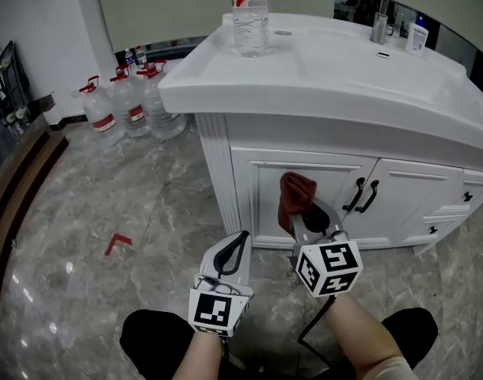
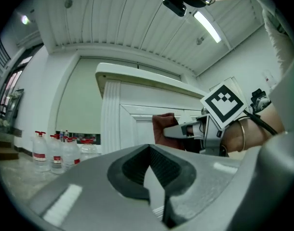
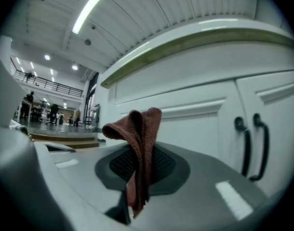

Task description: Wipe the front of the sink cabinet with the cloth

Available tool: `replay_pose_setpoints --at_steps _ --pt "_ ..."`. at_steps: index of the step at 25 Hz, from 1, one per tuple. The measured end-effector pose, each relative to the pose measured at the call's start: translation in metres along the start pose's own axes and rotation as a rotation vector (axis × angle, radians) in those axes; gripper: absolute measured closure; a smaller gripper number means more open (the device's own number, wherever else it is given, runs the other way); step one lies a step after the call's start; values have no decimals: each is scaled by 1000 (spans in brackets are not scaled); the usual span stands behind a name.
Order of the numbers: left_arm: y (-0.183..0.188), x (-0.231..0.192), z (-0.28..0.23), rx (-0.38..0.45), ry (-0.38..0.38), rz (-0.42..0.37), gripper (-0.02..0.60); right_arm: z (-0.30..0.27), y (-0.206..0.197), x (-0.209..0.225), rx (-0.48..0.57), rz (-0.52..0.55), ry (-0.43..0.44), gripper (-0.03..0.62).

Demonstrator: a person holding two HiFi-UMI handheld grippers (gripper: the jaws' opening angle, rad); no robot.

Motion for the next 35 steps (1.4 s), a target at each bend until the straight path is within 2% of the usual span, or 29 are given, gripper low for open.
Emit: replay_pose_setpoints --at_steps 3,5,10,13,20,25,35 --pt "3 -33 9 -13 85 5 581 -37 -11 -31 -10 -15 86 518" --pt "-1 -50 14 -21 113 7 581 -58 -16 -47 -11 -23 128 517" --pt "-15 -78 21 -44 146 30 581 -90 -29 -61 -16 -63 141 518" --pt "-19 -78 18 -50 134 65 581 -90 -31 -52 -14 -71 118 518" --pt "-21 -51 7 -45 97 90 581 -62 -33 -25 -29 -55 59 518" --pt "-20 -14 -5 -46 59 79 581 -30 -29 15 -33 -105 -11 517" --pt "-22 44 -26 -37 -49 95 581 36 -20 76 -46 -68 -207 517"
Point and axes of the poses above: the fingertips, and each gripper's own axes: z backward along the fingers, x to its right, y out of its top, the point moved 5 cm from there along z, backward along the fingers, and after that the axes turned 13 degrees about y, right-handed, at the moved point
